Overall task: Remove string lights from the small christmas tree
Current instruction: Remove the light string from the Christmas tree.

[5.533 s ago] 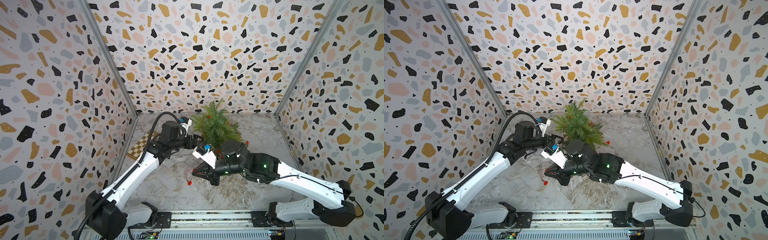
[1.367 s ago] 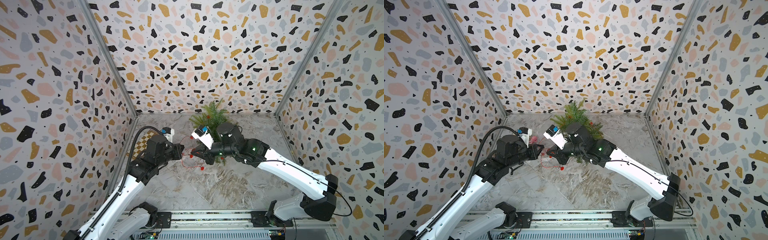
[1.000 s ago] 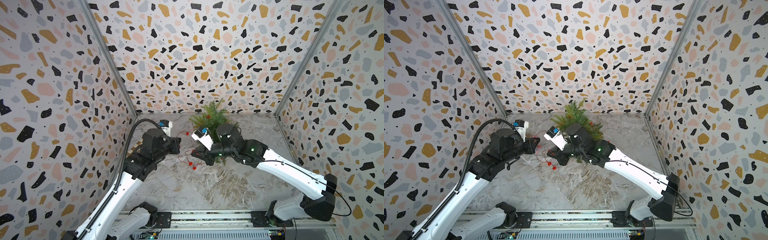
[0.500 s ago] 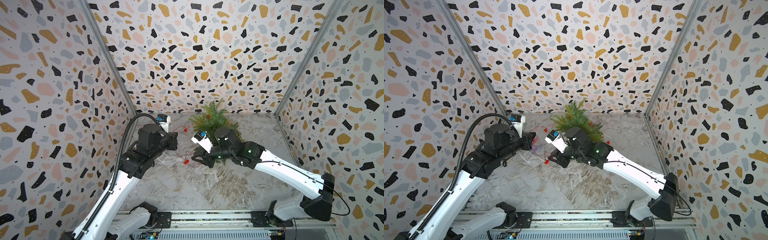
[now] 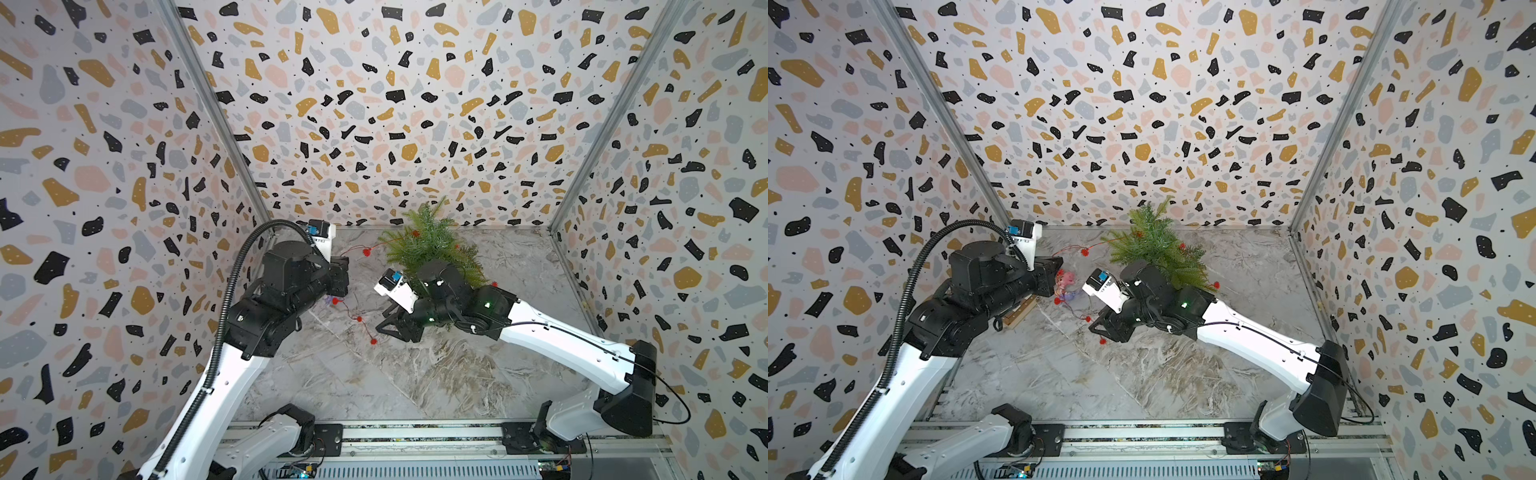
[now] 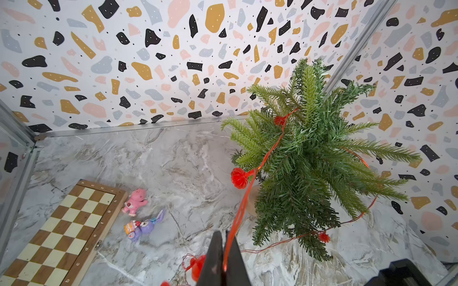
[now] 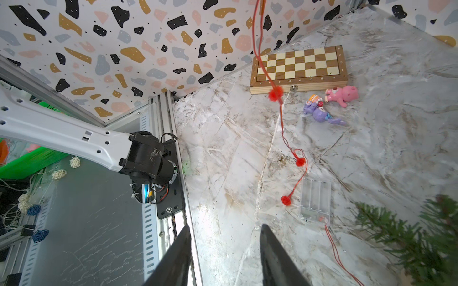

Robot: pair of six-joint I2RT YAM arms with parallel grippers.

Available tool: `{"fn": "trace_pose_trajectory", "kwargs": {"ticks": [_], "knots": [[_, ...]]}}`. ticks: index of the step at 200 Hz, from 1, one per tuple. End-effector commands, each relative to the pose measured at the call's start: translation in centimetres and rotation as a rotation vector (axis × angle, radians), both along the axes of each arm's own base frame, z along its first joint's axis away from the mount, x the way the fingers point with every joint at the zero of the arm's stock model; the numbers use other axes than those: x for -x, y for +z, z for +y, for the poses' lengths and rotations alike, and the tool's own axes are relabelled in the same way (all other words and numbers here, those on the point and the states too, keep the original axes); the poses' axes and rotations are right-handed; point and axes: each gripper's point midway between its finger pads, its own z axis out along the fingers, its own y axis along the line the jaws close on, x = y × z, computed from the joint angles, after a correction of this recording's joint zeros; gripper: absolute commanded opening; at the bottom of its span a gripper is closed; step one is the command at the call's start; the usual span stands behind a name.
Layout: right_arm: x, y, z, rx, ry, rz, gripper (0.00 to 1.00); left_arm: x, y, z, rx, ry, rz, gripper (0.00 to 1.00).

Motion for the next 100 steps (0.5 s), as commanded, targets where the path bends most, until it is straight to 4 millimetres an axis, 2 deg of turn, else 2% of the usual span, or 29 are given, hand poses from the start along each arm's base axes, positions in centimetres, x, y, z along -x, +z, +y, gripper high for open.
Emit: {"fn": "trace_pose_trajectory", "kwargs": {"ticks": [1, 41, 100], "knots": [[-0.3, 4.9, -1.1, -0.083, -0.022, -0.07, 0.47, -0.4, 1.5, 0.1, -0.017, -0.01, -0.039, 0.0], [-1.1, 7.6, -3.0, -0.114, -0.064, -0.103, 0.5, -1.4, 3.1, -0.3, -0.038, -0.018, -0.071, 0.0], [-4.3, 10.2, -6.3, -0.122, -0.158, -0.151, 0.52, -4.1, 5.7, 0.2, -0.076, 0.01, -0.126, 0.0]]}}
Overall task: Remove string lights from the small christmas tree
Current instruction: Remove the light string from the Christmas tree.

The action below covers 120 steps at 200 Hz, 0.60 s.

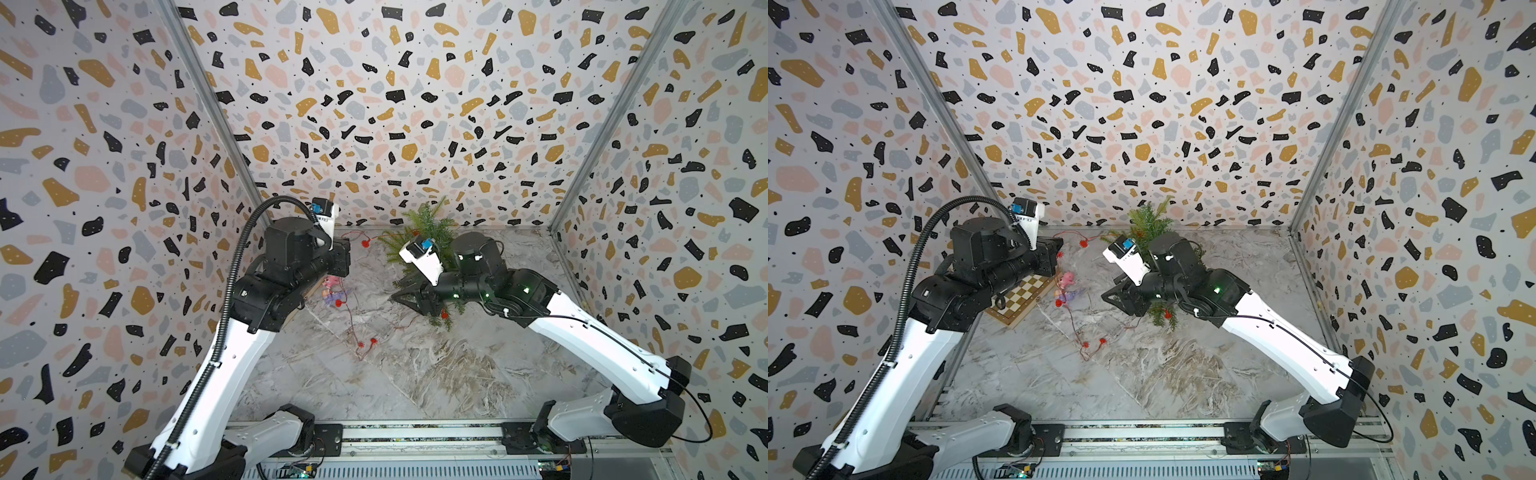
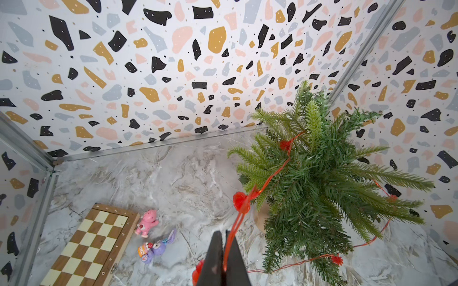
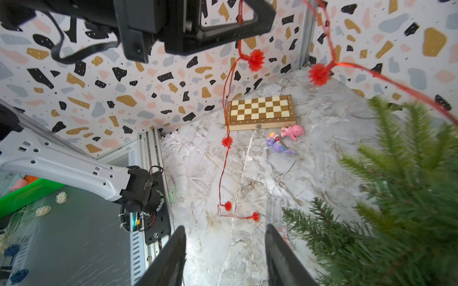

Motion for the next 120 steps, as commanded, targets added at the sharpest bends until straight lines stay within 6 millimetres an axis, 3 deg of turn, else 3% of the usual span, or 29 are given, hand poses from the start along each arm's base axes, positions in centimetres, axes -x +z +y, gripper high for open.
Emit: {"fn": "trace_pose_trajectory", "kwargs": {"ticks": [1, 74, 120], "knots": [[-0.5, 2.3, -1.9, -0.015, -0.03, -0.042, 0.52, -0.9, 2.5, 0.5, -0.019, 0.008, -0.076, 0.0], [-4.9, 7.3, -5.0, -0.075, -0.164, -0.109, 0.53, -3.7, 5.4, 0.4, 0.003, 0.0, -0.111, 0.0], [-7.3, 9.2, -6.1, -0.107, -0.203, -0.125, 0.54, -6.5, 7.0, 0.0, -0.018, 0.008, -0.155, 0.0]]}}
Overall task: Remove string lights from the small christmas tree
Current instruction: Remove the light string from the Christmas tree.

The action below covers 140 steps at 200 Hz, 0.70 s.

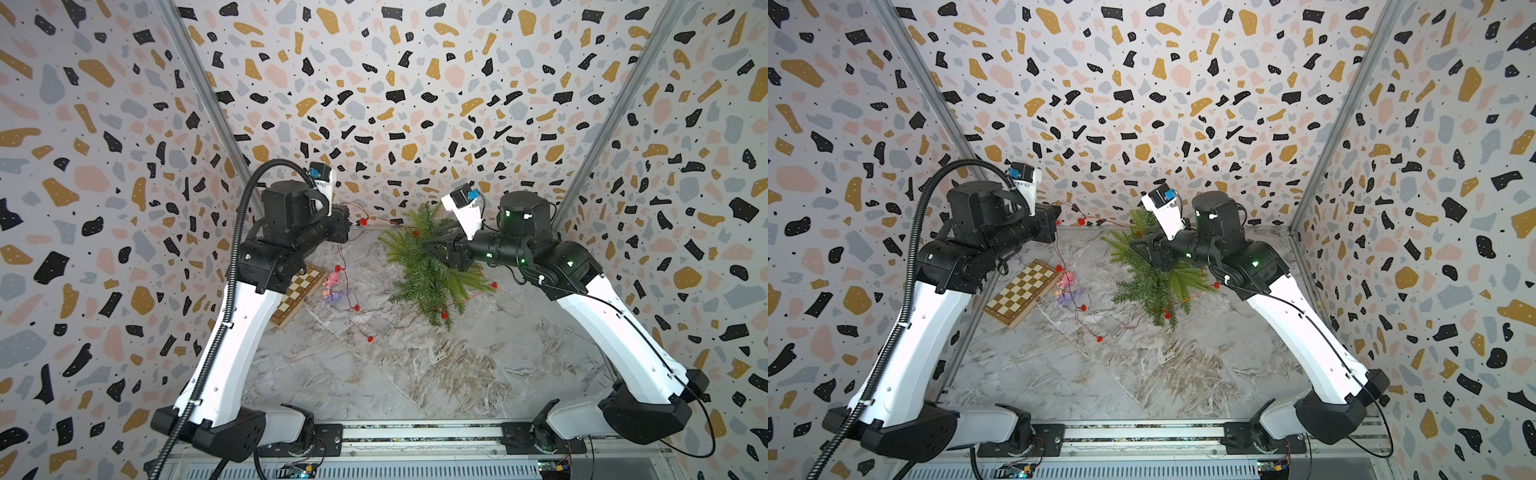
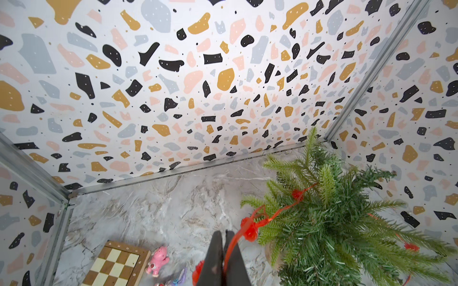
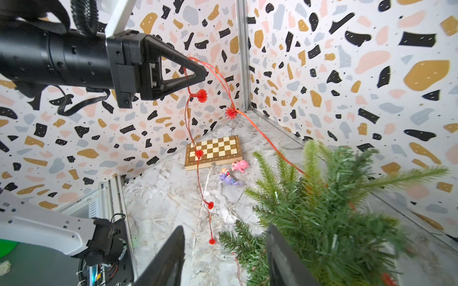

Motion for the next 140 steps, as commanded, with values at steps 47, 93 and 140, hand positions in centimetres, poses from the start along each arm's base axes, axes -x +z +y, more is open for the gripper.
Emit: {"fn": "trace_pose_trajectory", "kwargs": {"ticks": [47, 93, 140], "knots": [[-3.5, 1.9, -1.5, -0.042, -0.026, -0.006, 0.54, -4.0, 4.4, 0.0, -0.012, 0.04, -0.139, 0.0], [-5.7, 2.3, -2.2, -0.08, -0.037, 0.003, 0.54, -6.3, 7.5, -0.4, -0.015, 0.051, -0.217, 0.0], [-8.3, 1.7, -2.5, -0.098, -0.049, 0.009, 0.54, -10.1, 7.9, -1.9, -0.014, 0.03, -0.289, 0.0]]}}
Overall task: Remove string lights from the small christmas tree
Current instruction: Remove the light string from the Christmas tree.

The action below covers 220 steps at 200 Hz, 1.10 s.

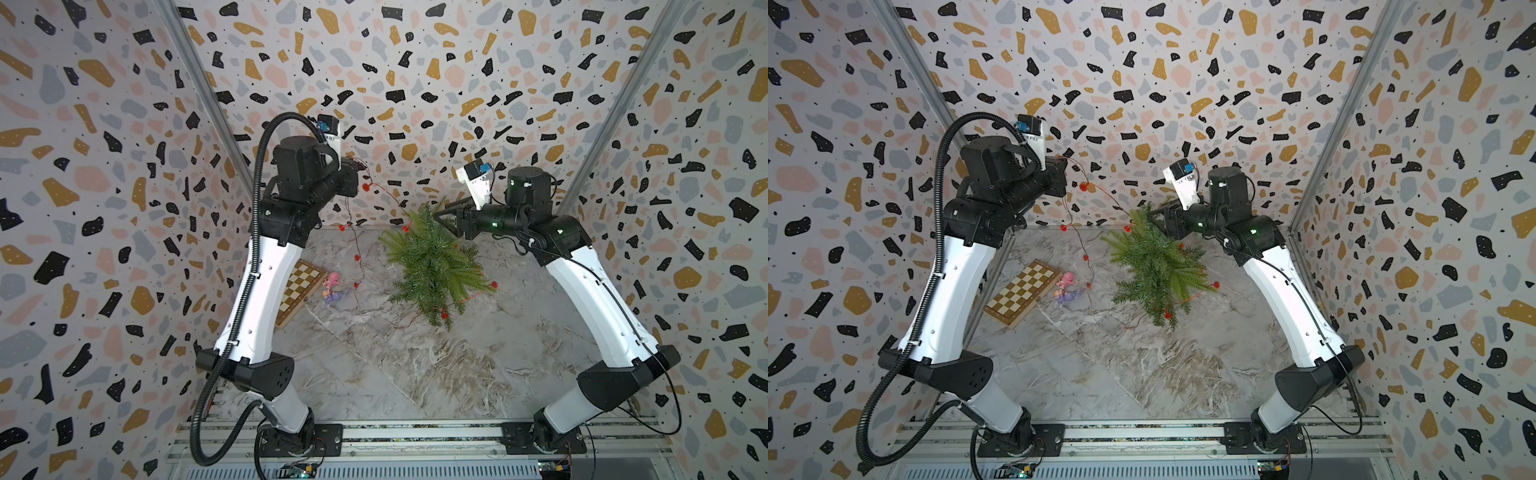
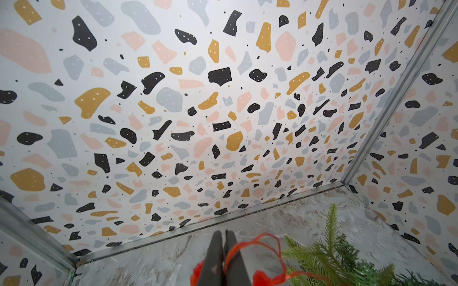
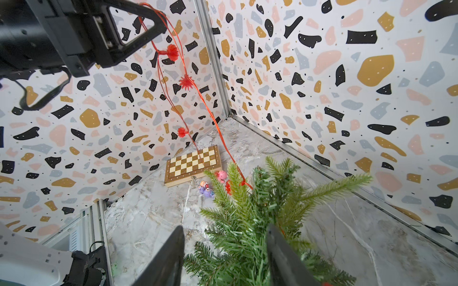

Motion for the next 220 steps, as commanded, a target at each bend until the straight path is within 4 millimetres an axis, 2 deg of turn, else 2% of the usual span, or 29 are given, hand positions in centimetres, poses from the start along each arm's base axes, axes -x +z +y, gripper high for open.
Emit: {"fn": "trace_pose_trajectory", "kwargs": {"ticks": [1, 64, 103, 147, 167, 191, 220], "knots": [[-0.3, 2.2, -0.2, -0.051, 0.015, -0.05, 0.54, -2.0, 1.7, -0.3, 0.0, 0.001, -0.097, 0.0], [-4.7, 1.7, -0.4, -0.045, 0.03, -0.085, 0.54, -6.9, 2.7, -1.9, -0.006, -0.003, -0.203, 0.0], [-8.5, 1.1, -1.0, 0.001, 0.019, -0.141, 0.53, -9.5, 2.1, -3.7, 0.037, -0.057, -0.257, 0.0], [-12.2, -0.4, -0.8, 0.035, -0.016, -0.183, 0.55, -10.8, 0.0, -6.5, 0.066, -0.167, -0.228, 0.0], [-13.5, -1.2, -0.3, 0.026, -0.013, -0.18, 0.56, -11.1, -0.5, -7.1, 0.068, -0.184, -0.222, 0.0], [-14.1, -1.3, 0.6, -0.013, 0.017, -0.175, 0.58, -11.2, -0.8, -8.0, 0.071, -0.226, -0.219, 0.0], [-14.0, -1.0, 1.5, -0.068, 0.076, -0.17, 0.61, -11.0, -1.5, -9.0, 0.07, -0.262, -0.205, 0.0]]}}
